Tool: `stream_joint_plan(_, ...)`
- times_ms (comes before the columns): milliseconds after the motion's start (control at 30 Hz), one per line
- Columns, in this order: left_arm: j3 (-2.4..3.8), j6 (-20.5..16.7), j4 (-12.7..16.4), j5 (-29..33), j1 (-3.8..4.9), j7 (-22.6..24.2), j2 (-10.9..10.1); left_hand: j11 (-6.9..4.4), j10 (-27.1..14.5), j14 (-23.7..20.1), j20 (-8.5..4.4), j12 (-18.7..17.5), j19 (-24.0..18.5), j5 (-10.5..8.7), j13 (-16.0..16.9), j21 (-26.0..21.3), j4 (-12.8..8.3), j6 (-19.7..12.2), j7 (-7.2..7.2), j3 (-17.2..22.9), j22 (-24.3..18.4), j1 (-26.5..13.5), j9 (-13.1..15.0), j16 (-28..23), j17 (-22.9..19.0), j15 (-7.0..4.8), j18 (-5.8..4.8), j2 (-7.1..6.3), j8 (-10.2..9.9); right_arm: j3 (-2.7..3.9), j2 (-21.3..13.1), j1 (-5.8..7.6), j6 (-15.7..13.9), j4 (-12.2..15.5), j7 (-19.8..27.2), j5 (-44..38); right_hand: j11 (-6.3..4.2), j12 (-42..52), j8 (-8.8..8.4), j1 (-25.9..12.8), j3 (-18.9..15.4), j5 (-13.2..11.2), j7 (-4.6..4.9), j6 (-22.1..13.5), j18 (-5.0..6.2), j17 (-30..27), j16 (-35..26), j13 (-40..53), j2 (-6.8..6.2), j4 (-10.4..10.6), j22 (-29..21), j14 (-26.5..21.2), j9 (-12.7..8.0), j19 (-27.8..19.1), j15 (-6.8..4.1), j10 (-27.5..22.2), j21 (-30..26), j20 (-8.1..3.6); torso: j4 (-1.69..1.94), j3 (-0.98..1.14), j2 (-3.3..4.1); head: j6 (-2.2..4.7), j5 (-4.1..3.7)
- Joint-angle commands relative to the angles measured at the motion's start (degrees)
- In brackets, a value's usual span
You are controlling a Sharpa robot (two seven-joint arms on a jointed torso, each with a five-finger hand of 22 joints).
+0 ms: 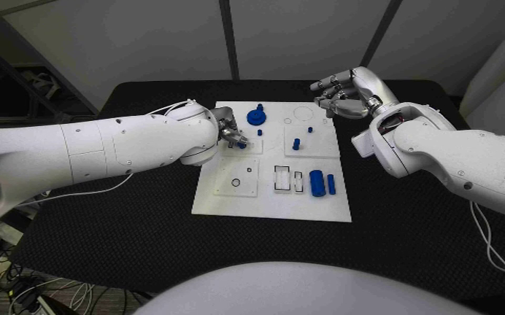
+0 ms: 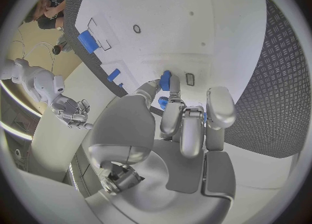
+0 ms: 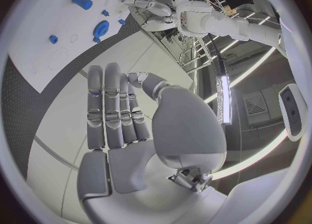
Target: Assemble the parts on the task board
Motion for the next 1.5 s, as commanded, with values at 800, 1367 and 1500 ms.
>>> stream_joint_plan(800, 0.1, -5.0, 0.0, -2.2, -0.17, 1.7, 0.3, -0.08, 0.6, 5.6, -0.03, 0.4, 0.6, -0.18, 0.2, 0.7, -9.9, 1.3, -0.46, 10.0, 1.4, 1.1, 0.3, 0.3, 13.0, -0.56, -1.53, 1.09, 0.3, 0.03, 0.1, 0.12, 0.3, -0.1, 0.5, -0.2, 0.3, -0.1, -0.3, 0.3, -0.3, 0.2, 0.27, 0.2, 0.66, -0.1, -0.2, -0.1, 0.37, 0.1, -0.1, 0.3, -0.1, 0.2, 0.05, -0.1, -0.4, 0.17, -0.1, 0.01, 0.06, 0.01, 0.13)
stream_joint_plan(1367, 0.1, -3.1, -1.1, -6.0, -0.59, 0.8, 1.0, -0.07, 0.6, 5.6, -0.03, 0.4, 0.6, -0.23, 0.2, 0.7, -9.9, 1.3, -0.45, 10.0, 1.4, 1.1, 0.3, 0.3, 13.0, -0.56, -1.52, 1.11, 0.3, 0.03, 0.0, 0.12, 0.4, 0.0, 0.4, -0.2, 0.3, -0.1, -0.3, 0.3, -0.3, 0.2, 0.27, 0.2, 0.66, -0.1, -0.2, -0.1, 0.37, 0.1, -0.1, 0.3, -0.1, 0.2, 0.05, -0.1, -0.4, 0.17, -0.02, 0.0, 0.05, 0.01, 0.17)
stream_joint_plan(1500, 0.1, -2.9, -1.1, -6.2, -0.72, 0.8, 1.1, -0.06, 0.6, 5.6, -0.03, 0.4, 0.6, -0.3, 0.2, 0.7, -9.9, 1.3, -0.44, 10.0, 1.5, 1.1, 0.3, 0.3, 13.0, -0.56, -1.54, 1.09, 0.3, 0.03, 0.0, 0.12, 0.4, 0.0, 0.4, -0.2, 0.3, -0.1, -0.3, 0.3, -0.3, 0.2, 0.27, 0.2, 0.66, -0.1, -0.2, -0.1, 0.37, 0.1, -0.1, 0.3, -0.1, 0.2, 0.05, -0.1, -0.4, 0.17, -0.05, -0.02, 0.07, 0.01, 0.19)
